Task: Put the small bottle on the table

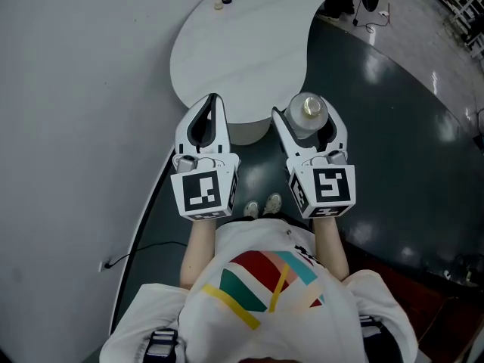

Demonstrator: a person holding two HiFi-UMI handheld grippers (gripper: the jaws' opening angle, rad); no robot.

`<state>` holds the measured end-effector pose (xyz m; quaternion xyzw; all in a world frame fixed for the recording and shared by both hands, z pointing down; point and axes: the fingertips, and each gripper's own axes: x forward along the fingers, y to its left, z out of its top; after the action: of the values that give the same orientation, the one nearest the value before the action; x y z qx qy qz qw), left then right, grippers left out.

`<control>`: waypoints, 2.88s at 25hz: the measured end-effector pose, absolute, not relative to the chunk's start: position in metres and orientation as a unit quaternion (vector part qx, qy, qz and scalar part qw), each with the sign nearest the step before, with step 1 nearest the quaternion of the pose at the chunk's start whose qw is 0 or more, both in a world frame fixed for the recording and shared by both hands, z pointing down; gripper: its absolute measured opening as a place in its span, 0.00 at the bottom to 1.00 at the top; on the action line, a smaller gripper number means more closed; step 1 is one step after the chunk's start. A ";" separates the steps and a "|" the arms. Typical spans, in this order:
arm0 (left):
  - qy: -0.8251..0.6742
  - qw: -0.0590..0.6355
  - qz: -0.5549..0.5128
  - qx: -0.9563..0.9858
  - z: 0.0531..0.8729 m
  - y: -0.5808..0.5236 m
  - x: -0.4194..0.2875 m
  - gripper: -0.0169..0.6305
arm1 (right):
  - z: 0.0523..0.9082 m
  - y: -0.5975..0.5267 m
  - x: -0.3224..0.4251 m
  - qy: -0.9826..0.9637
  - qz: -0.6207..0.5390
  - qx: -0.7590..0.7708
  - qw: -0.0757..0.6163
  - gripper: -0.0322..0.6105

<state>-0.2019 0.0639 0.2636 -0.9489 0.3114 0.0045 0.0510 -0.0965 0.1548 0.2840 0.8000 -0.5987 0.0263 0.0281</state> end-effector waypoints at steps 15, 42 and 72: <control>0.336 0.058 0.013 -0.940 0.266 0.089 -0.165 0.05 | 0.304 0.173 -0.064 -0.624 0.037 0.779 0.053 0.58; 0.361 0.074 0.044 -0.929 0.271 0.056 -0.120 0.05 | 0.305 0.144 -0.018 -0.638 0.000 0.767 0.062 0.58; 0.406 0.035 0.015 -0.913 0.292 -0.140 0.057 0.05 | 0.313 -0.067 0.154 -0.687 0.010 0.720 0.098 0.58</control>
<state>0.0572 -0.1399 0.2925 -0.9130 0.4062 0.0148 0.0351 0.1538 -0.0674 0.3134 0.7198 -0.6872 0.0100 0.0977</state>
